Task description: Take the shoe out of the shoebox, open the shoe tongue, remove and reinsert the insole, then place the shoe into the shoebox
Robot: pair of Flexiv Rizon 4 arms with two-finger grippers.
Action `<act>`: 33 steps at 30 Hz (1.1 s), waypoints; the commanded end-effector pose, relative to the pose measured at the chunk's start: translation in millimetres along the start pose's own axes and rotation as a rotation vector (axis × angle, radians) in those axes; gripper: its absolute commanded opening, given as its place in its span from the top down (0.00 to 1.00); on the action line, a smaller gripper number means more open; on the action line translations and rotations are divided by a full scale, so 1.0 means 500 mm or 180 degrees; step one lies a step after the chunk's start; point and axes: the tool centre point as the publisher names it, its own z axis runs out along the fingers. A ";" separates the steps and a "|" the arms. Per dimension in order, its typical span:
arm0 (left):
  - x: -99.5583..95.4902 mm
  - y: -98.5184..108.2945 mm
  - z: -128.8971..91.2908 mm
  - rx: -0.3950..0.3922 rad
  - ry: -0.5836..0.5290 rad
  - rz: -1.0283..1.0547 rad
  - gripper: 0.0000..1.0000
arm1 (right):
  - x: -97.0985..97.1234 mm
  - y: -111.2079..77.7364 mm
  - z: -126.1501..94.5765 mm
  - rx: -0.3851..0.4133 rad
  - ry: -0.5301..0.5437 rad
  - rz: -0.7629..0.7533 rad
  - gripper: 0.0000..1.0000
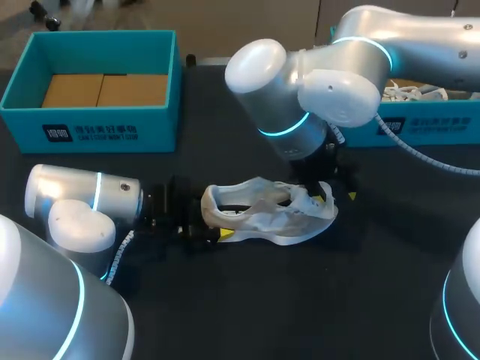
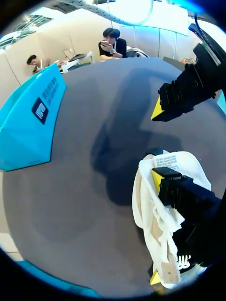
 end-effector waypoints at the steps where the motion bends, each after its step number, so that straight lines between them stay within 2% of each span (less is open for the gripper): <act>1: -0.003 0.001 0.004 -0.0008 0.0003 -0.0002 1.00 | -0.027 -0.005 -0.037 -0.0144 0.0105 -0.0031 0.24; 3: -0.003 0.001 0.004 -0.0008 0.0003 -0.0002 1.00 | -0.028 -0.001 -0.057 -0.0223 0.0161 -0.0069 0.15; 5: -0.003 0.001 0.004 -0.0008 0.0003 -0.0002 1.00 | -0.025 0.005 -0.077 -0.0302 0.0197 -0.0164 0.00; 11: -0.003 0.001 0.004 -0.0008 0.0003 -0.0002 1.00 | -0.011 0.026 -0.133 -0.0564 0.0396 -0.0501 0.00; 17: -0.003 0.001 0.004 -0.0008 0.0003 -0.0002 1.00 | 0.014 0.037 -0.211 -0.1066 0.0590 -0.1157 0.00; 23: -0.003 0.001 0.004 -0.0008 0.0003 -0.0002 1.00 | 0.042 0.023 -0.283 -0.1585 0.0889 -0.2285 0.00; 29: -0.003 0.001 0.004 -0.0008 0.0003 -0.0002 1.00 | 0.074 -0.007 -0.334 -0.1847 0.1182 -0.3372 0.00; 33: -0.003 0.001 0.004 -0.0008 0.0003 -0.0002 1.00 | 0.093 -0.027 -0.353 -0.2058 0.1384 -0.4000 0.00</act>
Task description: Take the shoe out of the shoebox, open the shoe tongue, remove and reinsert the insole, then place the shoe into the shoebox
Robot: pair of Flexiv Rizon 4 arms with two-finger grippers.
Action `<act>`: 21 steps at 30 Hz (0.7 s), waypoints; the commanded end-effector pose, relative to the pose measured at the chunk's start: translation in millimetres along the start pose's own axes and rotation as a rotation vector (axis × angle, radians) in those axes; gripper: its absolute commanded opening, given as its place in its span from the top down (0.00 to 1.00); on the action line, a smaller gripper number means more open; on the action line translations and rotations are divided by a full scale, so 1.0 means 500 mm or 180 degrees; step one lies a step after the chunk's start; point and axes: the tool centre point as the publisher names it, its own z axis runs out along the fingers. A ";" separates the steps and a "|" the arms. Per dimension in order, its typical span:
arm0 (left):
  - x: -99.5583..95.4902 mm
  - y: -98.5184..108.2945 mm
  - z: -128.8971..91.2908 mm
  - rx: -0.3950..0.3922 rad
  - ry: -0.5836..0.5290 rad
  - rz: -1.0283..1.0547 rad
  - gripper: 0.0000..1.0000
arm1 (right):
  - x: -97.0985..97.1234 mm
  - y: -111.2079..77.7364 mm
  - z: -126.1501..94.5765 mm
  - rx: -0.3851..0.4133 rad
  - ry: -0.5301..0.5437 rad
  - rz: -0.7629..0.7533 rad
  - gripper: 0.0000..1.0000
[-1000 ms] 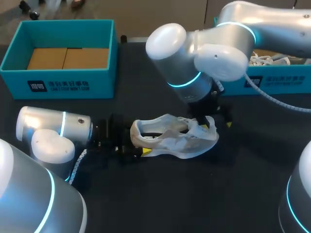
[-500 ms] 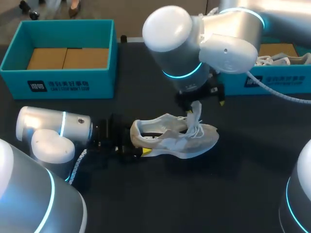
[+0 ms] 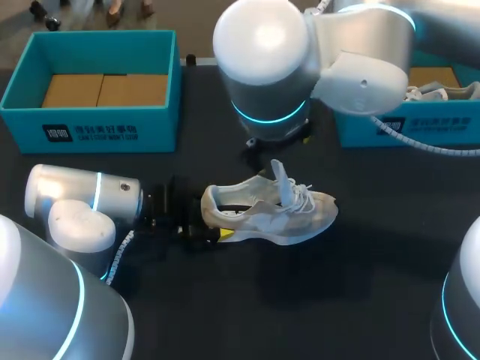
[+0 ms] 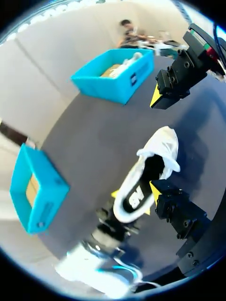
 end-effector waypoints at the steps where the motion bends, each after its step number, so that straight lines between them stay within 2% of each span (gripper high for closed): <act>1: -0.003 0.001 0.004 -0.0008 0.0003 -0.0002 1.00 | 0.018 -0.004 -0.010 -0.0627 0.0758 -0.1841 0.00; 3: -0.003 0.001 0.004 -0.0008 0.0003 -0.0002 1.00 | 0.036 0.000 -0.016 -0.0715 0.0858 -0.2146 0.00; 7: -0.003 0.001 0.004 -0.0008 0.0003 -0.0002 1.00 | 0.058 0.006 -0.018 -0.0751 0.0962 -0.2441 0.00; 8: -0.003 0.001 0.004 -0.0008 0.0003 -0.0002 1.00 | 0.063 0.008 -0.017 -0.0744 0.0982 -0.2532 0.04; 10: -0.003 0.001 0.004 -0.0008 0.0003 -0.0002 1.00 | 0.073 0.011 -0.015 -0.0731 0.1021 -0.2675 0.56; 13: -0.003 0.001 0.004 -0.0008 0.0003 -0.0002 1.00 | 0.087 0.015 -0.008 -0.0682 0.1083 -0.2861 0.78; 15: -0.003 0.001 0.004 -0.0008 0.0003 -0.0002 1.00 | 0.095 0.019 0.000 -0.0657 0.1131 -0.2980 1.00; 21: -0.003 0.001 0.004 -0.0008 0.0003 -0.0002 1.00 | 0.121 0.030 0.034 -0.0578 0.1226 -0.3279 1.00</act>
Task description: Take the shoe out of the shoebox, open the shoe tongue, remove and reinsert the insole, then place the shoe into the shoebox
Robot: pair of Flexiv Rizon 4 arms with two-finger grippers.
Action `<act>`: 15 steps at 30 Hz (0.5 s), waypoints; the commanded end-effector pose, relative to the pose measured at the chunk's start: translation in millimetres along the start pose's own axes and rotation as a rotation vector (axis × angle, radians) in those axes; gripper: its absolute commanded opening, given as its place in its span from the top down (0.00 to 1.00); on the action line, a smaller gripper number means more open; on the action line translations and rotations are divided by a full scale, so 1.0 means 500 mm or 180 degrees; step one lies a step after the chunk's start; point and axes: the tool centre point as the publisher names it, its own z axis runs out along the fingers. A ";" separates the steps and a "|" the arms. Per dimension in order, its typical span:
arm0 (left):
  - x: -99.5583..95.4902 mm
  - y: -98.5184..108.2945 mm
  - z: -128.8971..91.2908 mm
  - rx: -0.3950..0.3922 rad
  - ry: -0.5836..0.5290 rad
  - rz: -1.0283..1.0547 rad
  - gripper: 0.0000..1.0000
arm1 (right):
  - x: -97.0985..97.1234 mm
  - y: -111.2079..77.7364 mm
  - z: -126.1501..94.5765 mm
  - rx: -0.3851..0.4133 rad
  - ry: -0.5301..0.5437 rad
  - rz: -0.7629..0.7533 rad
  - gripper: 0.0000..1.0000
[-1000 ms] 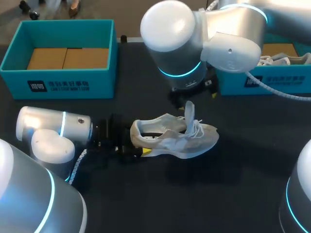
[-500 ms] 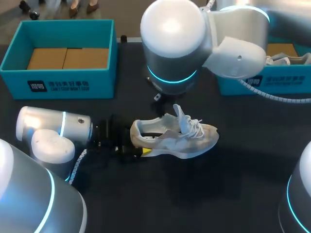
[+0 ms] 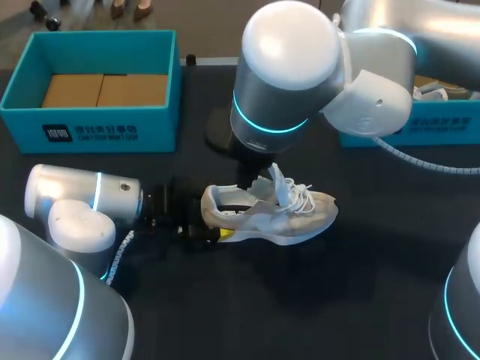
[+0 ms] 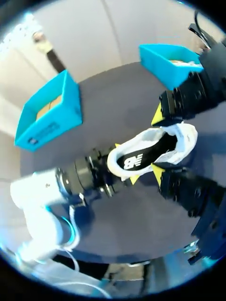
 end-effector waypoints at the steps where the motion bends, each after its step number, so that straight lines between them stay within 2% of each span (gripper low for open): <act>1: -0.003 0.001 0.004 -0.0008 0.0003 -0.0002 1.00 | -0.004 0.003 0.046 -0.0143 0.0656 -0.1271 1.00; 5: -0.003 0.001 0.004 -0.0008 0.0003 -0.0002 1.00 | 0.004 0.008 0.082 -0.0097 0.0756 -0.1344 1.00; 15: -0.003 0.001 0.004 -0.0008 0.0003 -0.0002 1.00 | 0.004 0.008 0.082 -0.0097 0.0756 -0.1344 1.00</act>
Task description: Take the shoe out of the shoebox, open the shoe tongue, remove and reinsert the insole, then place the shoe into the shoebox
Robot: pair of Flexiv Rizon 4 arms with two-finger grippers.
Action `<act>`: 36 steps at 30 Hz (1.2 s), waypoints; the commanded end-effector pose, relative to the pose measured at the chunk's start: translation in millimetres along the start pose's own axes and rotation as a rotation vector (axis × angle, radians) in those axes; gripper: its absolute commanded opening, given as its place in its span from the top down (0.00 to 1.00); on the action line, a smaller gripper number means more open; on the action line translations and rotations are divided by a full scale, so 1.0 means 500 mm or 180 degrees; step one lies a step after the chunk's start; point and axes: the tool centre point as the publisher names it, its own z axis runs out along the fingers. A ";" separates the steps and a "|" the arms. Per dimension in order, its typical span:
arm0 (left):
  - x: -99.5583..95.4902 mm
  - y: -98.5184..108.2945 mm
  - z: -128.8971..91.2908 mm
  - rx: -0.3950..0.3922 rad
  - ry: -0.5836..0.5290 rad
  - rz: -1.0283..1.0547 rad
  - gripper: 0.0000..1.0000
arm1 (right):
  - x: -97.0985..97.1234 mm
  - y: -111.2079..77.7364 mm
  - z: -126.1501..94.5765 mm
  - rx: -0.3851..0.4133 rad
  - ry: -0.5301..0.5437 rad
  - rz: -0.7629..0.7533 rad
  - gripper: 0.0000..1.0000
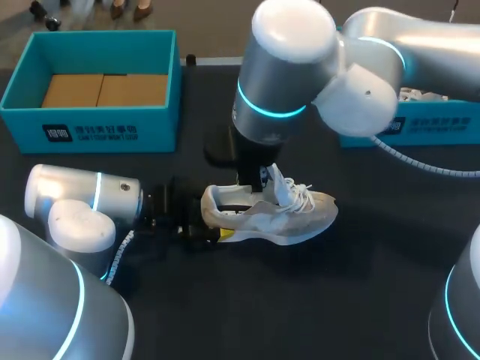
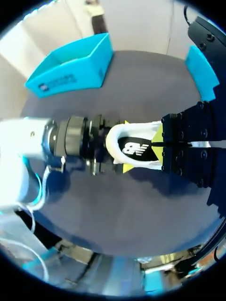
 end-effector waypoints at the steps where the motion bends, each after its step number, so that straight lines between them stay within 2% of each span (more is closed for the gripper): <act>1: -0.003 0.001 0.004 -0.0008 0.0003 -0.0002 1.00 | -0.008 -0.002 0.002 -0.0006 0.0130 -0.0009 1.00; 12: -0.003 0.001 0.004 -0.0008 0.0003 -0.0002 1.00 | -0.008 -0.002 0.002 -0.0006 0.0130 -0.0009 1.00; 17: -0.003 0.001 0.004 -0.0008 0.0003 -0.0002 1.00 | -0.016 -0.001 0.070 -0.0092 0.0154 0.0074 1.00; 22: -0.003 0.001 0.004 -0.0008 0.0003 -0.0002 1.00 | -0.021 -0.003 0.113 0.0023 0.0164 0.0001 1.00; 32: -0.003 0.001 0.004 -0.0008 0.0003 -0.0002 1.00 | -0.013 -0.036 0.174 0.0262 0.0121 -0.0104 1.00; 36: -0.003 0.001 0.004 -0.0008 0.0003 -0.0002 1.00 | -0.004 -0.042 0.189 0.0280 0.0190 -0.0131 1.00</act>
